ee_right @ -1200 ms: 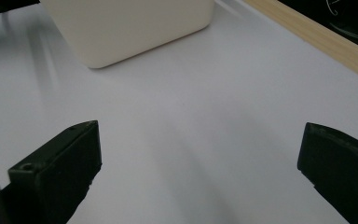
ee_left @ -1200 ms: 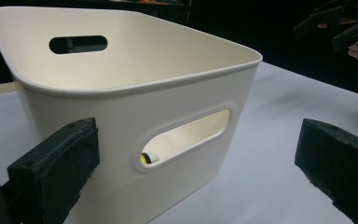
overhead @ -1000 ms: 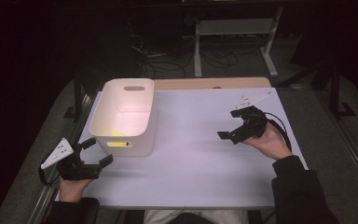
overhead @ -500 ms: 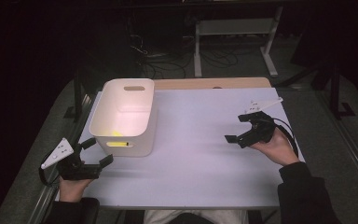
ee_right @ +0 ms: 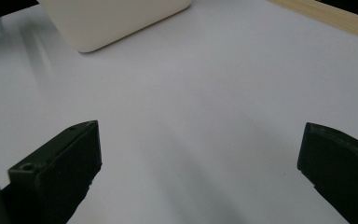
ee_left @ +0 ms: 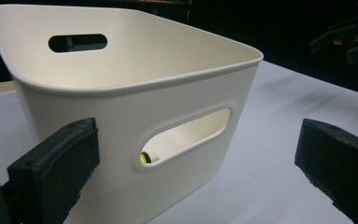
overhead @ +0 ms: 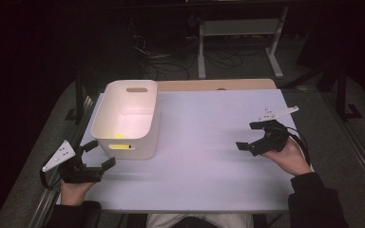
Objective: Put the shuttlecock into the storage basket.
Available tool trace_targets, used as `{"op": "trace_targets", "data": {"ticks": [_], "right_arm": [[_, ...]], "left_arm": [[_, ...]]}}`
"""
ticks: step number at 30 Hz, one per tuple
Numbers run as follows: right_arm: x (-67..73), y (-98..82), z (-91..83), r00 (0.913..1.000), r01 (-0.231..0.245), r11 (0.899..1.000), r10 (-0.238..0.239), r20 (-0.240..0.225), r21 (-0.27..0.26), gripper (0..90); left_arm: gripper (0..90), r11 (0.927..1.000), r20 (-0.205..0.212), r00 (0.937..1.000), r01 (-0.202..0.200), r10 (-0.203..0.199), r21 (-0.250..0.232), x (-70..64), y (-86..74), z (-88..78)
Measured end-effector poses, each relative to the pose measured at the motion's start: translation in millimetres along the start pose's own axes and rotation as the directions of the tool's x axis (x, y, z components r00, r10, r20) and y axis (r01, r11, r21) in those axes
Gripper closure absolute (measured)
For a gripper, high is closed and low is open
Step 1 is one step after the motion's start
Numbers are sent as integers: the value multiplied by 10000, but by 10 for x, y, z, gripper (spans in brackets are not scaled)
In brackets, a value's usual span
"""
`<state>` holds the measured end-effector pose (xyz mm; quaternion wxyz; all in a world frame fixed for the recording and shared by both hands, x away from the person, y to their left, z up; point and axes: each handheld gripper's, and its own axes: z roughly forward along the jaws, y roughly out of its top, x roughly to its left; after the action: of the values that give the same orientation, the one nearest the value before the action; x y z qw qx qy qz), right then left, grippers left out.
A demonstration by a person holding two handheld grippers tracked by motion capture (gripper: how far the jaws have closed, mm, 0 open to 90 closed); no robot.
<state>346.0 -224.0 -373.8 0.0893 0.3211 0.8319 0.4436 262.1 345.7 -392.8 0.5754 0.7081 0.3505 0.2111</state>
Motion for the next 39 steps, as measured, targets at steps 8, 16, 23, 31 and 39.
{"op": "trace_targets", "data": {"ticks": [8,16,23,31,39], "right_arm": [[-3,-121,-43,9998,-186,9998,186,14,-64,0],[-9,-270,-105,9992,-390,9992,391,118,-131,0],[-37,-416,-214,9969,-679,9965,697,356,-484,0],[-53,-609,-332,9931,-893,9931,946,700,-761,0],[-54,-793,-392,9895,-1017,9913,1095,941,-837,0]], "left_arm": [[0,10000,-6,10000,-33,33,15,1,0,2],[0,10000,37,10000,-29,29,45,0,0,7],[0,9999,50,10000,-41,40,115,1,-1,14],[0,9998,42,10000,-58,57,164,2,-1,17],[0,9998,64,10000,-47,45,178,2,-1,20]]}}
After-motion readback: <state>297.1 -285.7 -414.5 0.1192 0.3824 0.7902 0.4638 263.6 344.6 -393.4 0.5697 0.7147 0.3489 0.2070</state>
